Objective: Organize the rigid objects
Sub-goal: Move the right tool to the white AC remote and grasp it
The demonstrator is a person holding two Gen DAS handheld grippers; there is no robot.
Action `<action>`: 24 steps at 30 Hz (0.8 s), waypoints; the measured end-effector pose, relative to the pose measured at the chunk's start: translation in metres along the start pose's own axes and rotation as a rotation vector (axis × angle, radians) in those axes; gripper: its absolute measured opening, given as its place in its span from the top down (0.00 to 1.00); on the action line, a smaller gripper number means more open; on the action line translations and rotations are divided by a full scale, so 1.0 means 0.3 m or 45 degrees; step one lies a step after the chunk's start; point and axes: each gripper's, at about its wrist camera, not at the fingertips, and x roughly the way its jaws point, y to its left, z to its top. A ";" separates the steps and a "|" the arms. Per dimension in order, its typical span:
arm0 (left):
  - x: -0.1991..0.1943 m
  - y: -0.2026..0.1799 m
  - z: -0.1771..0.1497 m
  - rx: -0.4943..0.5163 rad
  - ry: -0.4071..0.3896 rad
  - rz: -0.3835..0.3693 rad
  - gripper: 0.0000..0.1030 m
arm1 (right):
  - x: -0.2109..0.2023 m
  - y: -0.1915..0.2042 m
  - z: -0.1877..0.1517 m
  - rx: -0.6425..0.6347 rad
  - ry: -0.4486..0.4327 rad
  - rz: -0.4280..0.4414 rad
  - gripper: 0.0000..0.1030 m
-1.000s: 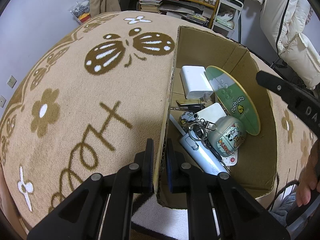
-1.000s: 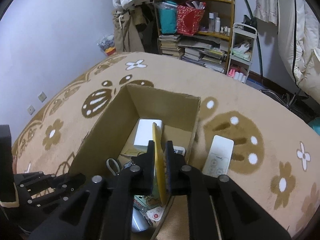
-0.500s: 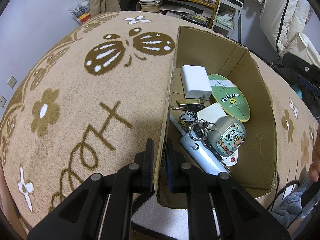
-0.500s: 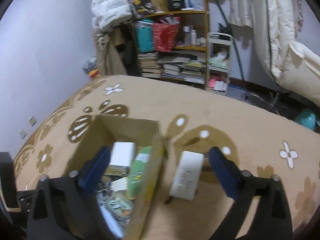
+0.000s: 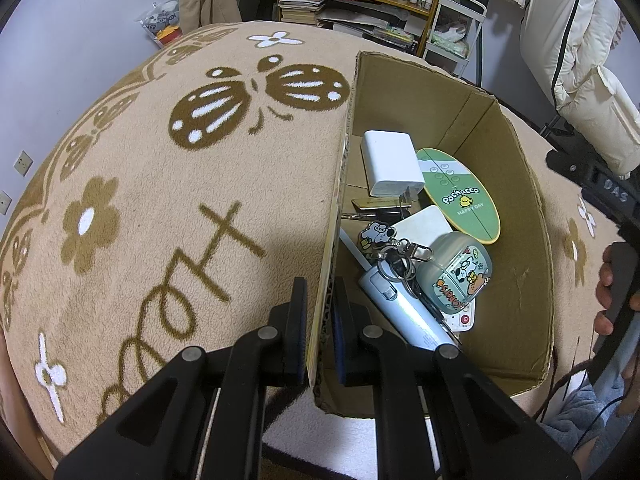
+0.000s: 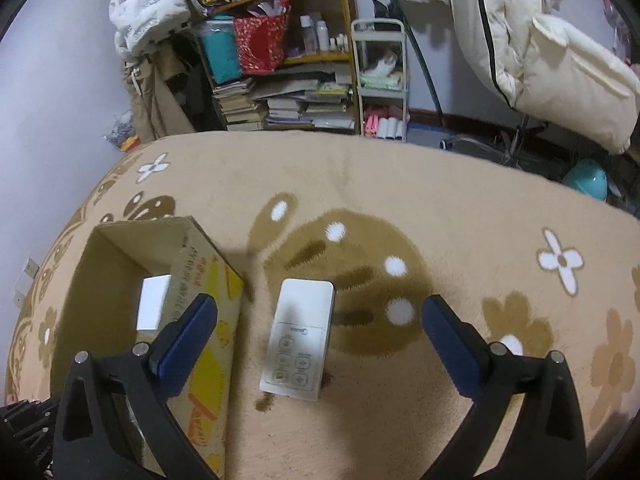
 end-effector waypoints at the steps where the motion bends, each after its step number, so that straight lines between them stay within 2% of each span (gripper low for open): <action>1: 0.000 0.000 0.000 0.000 0.000 0.001 0.89 | 0.018 -0.005 -0.004 0.001 0.014 -0.004 0.00; 7: 0.000 0.001 0.000 -0.001 0.000 -0.001 0.89 | 0.130 -0.025 -0.047 0.007 0.157 -0.010 0.00; 16: -0.002 -0.004 -0.001 -0.002 0.002 -0.008 0.88 | 0.205 -0.022 -0.093 -0.036 0.234 0.020 0.00; 21: -0.003 -0.006 0.000 0.008 0.001 0.007 0.88 | 0.228 -0.009 -0.102 -0.046 0.248 0.015 0.14; 23: -0.003 -0.006 0.000 0.008 0.001 0.005 0.88 | 0.241 -0.003 -0.109 -0.036 0.258 0.038 0.24; 24: -0.003 -0.007 0.000 0.006 0.002 0.004 0.88 | 0.240 0.000 -0.110 -0.031 0.254 0.045 0.25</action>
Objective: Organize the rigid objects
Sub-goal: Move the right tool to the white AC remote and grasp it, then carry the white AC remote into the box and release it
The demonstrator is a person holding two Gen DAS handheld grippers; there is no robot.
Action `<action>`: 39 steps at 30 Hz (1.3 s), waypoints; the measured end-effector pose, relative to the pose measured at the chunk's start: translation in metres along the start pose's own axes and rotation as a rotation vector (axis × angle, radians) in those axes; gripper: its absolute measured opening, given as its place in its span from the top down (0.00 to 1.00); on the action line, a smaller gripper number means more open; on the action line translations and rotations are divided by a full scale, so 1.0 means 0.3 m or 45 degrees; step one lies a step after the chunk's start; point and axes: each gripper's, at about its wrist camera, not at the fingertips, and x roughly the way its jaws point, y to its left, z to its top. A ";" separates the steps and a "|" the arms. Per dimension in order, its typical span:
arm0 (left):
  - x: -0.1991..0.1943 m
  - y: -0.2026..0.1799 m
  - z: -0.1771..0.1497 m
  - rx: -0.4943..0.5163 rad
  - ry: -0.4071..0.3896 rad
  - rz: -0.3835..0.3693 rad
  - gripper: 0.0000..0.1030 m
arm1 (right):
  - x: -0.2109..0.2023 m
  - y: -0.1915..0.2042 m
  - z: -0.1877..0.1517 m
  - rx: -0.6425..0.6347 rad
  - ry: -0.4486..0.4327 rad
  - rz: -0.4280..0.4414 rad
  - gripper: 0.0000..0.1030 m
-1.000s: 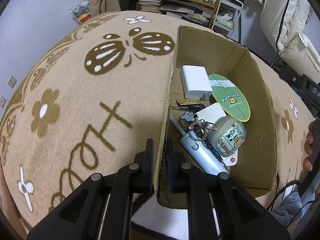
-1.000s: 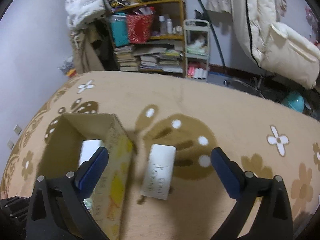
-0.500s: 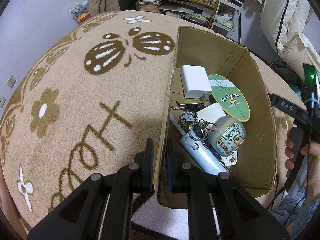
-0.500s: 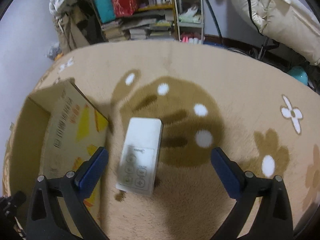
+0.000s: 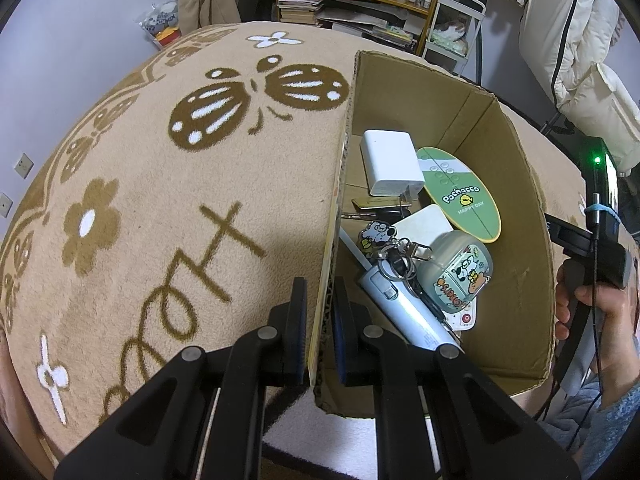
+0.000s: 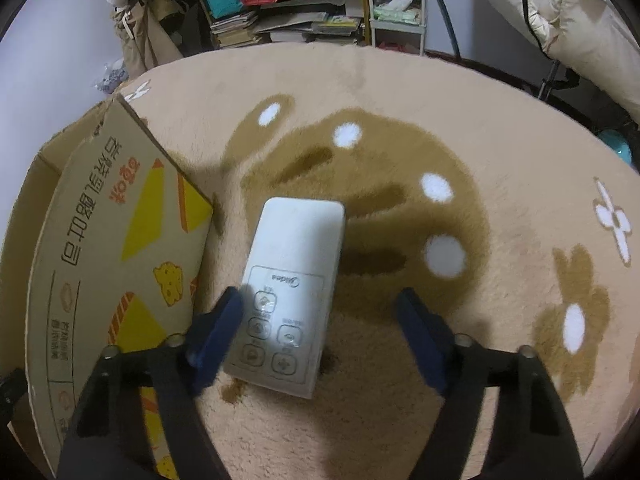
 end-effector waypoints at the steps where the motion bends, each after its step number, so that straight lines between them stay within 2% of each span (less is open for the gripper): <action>1: 0.000 0.000 0.000 0.001 -0.001 0.002 0.88 | 0.000 0.005 0.001 -0.002 -0.001 0.000 0.25; 7: -0.001 -0.001 0.000 0.001 -0.001 0.001 0.88 | 0.007 0.035 -0.009 -0.049 0.009 -0.015 0.25; 10: -0.001 -0.001 0.000 0.002 -0.001 0.002 0.88 | 0.019 0.056 -0.012 -0.077 0.026 -0.059 0.34; 13: -0.001 -0.002 0.000 0.001 -0.001 0.001 0.88 | 0.025 0.069 -0.016 -0.092 0.046 -0.170 0.49; 18: -0.001 -0.006 -0.002 0.002 -0.001 0.002 0.88 | -0.007 0.053 -0.015 0.012 0.025 -0.164 0.50; 25: -0.002 -0.007 -0.002 0.000 0.000 -0.001 0.88 | -0.112 0.049 0.016 0.102 -0.090 -0.046 0.50; 31: -0.001 -0.004 -0.002 0.000 0.000 -0.001 0.88 | -0.238 0.084 0.055 0.043 -0.222 -0.004 0.50; 35: -0.001 -0.004 -0.001 0.000 0.000 -0.001 0.88 | -0.330 0.129 0.058 -0.010 -0.304 0.066 0.50; 39: -0.002 -0.006 -0.002 0.002 0.000 0.002 0.88 | -0.385 0.204 0.048 -0.083 -0.332 0.154 0.50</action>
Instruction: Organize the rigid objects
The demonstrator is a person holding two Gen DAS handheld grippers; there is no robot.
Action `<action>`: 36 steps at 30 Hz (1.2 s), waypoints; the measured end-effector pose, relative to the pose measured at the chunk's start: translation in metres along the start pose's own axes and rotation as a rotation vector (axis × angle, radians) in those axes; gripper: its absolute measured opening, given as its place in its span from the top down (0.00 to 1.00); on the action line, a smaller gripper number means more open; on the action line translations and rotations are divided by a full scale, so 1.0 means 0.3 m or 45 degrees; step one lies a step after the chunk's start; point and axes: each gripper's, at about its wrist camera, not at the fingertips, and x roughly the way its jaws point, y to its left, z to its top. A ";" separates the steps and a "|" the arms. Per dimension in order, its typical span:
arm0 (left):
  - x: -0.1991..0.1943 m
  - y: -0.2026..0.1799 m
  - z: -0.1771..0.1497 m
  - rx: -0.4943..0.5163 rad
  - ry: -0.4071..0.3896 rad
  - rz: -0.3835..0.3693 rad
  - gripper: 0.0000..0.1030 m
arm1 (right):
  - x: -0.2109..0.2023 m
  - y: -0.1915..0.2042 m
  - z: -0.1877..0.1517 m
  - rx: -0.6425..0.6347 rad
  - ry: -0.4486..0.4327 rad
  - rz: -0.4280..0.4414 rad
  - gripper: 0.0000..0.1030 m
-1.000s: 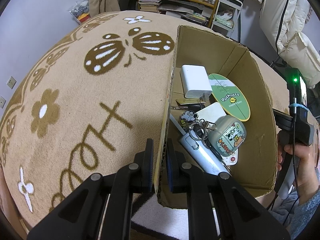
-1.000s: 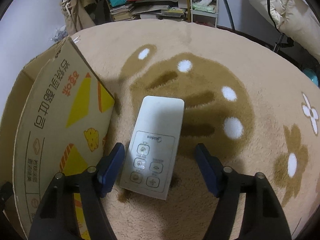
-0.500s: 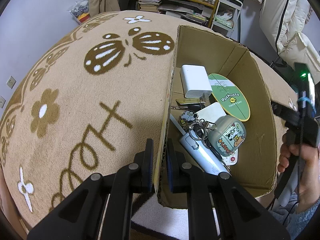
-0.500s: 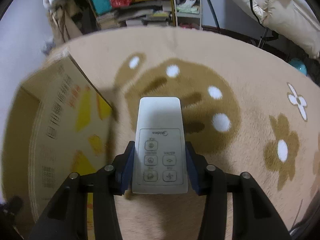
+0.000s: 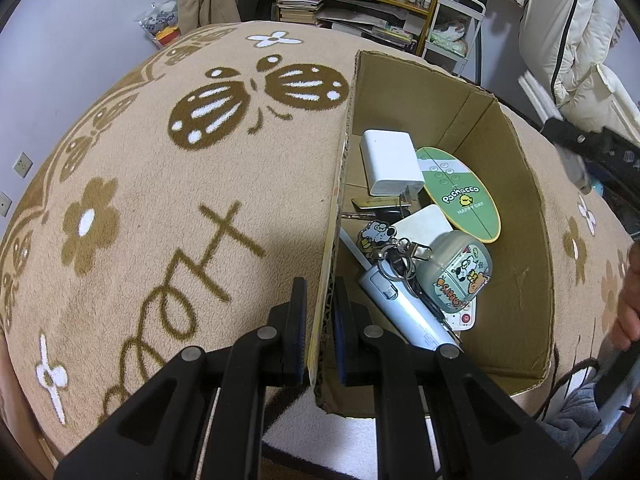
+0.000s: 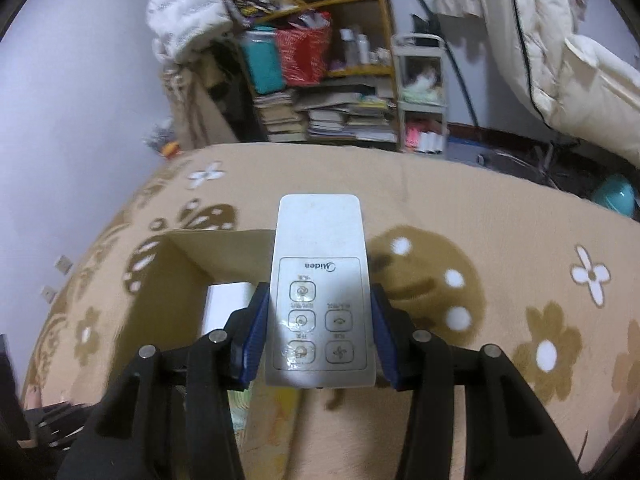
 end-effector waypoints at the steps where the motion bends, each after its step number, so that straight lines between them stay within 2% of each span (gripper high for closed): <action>1: 0.000 0.000 0.000 0.001 0.000 0.001 0.88 | -0.008 0.022 -0.002 -0.019 -0.001 0.022 0.50; 10: 0.000 0.000 0.000 -0.001 0.001 0.000 0.88 | -0.004 0.182 -0.070 -0.157 0.072 0.162 0.50; 19: -0.010 0.002 0.003 0.010 0.003 0.011 0.88 | 0.055 0.219 -0.153 -0.252 0.194 0.120 0.50; 30: -0.029 -0.015 -0.001 0.029 -0.003 0.054 0.89 | 0.010 0.203 -0.158 -0.246 0.182 0.109 0.50; 33: -0.055 -0.025 -0.002 0.044 -0.028 0.079 0.89 | -0.017 0.188 -0.156 -0.239 0.182 0.096 0.45; 35: -0.085 -0.032 -0.004 0.052 -0.055 0.095 0.89 | -0.044 0.177 -0.158 -0.233 0.169 0.084 0.36; 36: -0.096 -0.033 -0.006 0.049 -0.064 0.099 0.89 | -0.056 0.170 -0.160 -0.232 0.164 0.078 0.35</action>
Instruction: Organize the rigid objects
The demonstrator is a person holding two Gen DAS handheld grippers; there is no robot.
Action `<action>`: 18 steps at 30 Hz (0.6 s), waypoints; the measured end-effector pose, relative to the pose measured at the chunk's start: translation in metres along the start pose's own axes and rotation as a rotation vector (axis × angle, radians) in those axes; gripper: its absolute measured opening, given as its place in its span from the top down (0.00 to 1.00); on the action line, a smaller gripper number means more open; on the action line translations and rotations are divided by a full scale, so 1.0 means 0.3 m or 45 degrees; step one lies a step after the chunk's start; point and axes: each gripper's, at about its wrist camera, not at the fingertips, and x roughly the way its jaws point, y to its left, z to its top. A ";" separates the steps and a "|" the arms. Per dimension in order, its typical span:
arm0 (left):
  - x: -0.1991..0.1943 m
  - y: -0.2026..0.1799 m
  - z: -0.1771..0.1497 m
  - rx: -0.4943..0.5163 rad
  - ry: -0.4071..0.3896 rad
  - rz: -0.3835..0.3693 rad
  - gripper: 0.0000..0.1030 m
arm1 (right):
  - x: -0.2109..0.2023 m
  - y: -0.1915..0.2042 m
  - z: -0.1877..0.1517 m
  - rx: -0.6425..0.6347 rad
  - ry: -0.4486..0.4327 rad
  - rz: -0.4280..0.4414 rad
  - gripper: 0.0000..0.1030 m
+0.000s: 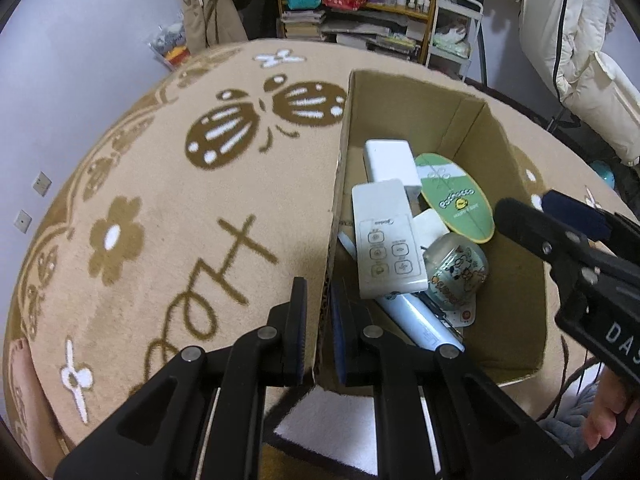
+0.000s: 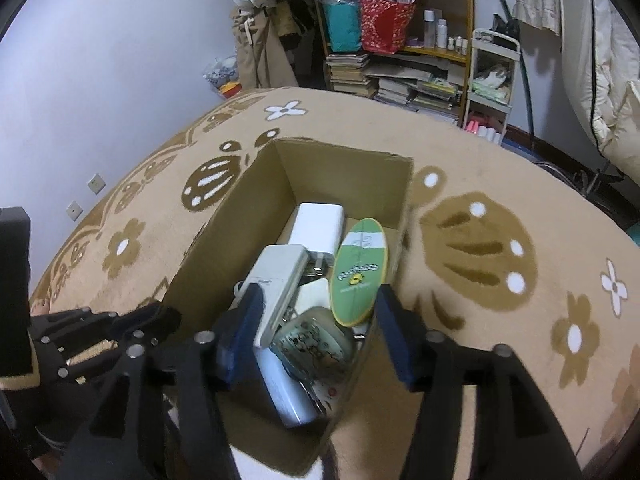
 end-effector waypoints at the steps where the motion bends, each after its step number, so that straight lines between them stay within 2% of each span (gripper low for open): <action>1: -0.011 0.001 -0.003 -0.004 -0.003 0.002 0.89 | -0.014 -0.005 -0.006 -0.001 -0.002 -0.004 0.33; 6: -0.089 -0.004 -0.009 -0.002 -0.065 0.028 0.87 | -0.096 -0.041 -0.036 0.028 -0.016 -0.024 0.27; 8: -0.125 -0.011 -0.009 -0.008 -0.099 0.022 0.86 | -0.132 -0.048 -0.050 0.035 -0.041 -0.036 0.18; 10: -0.161 -0.022 -0.013 -0.002 -0.125 0.014 0.84 | -0.177 -0.056 -0.064 0.035 -0.074 -0.057 0.16; 13: -0.214 -0.043 -0.025 0.015 -0.167 0.015 0.77 | -0.235 -0.065 -0.086 0.044 -0.112 -0.078 0.09; 16: -0.263 -0.059 -0.041 0.023 -0.222 0.002 0.64 | -0.308 -0.069 -0.117 0.056 -0.182 -0.089 0.01; 18: -0.308 -0.069 -0.056 0.025 -0.275 0.001 0.44 | -0.345 -0.072 -0.132 0.053 -0.209 -0.101 0.00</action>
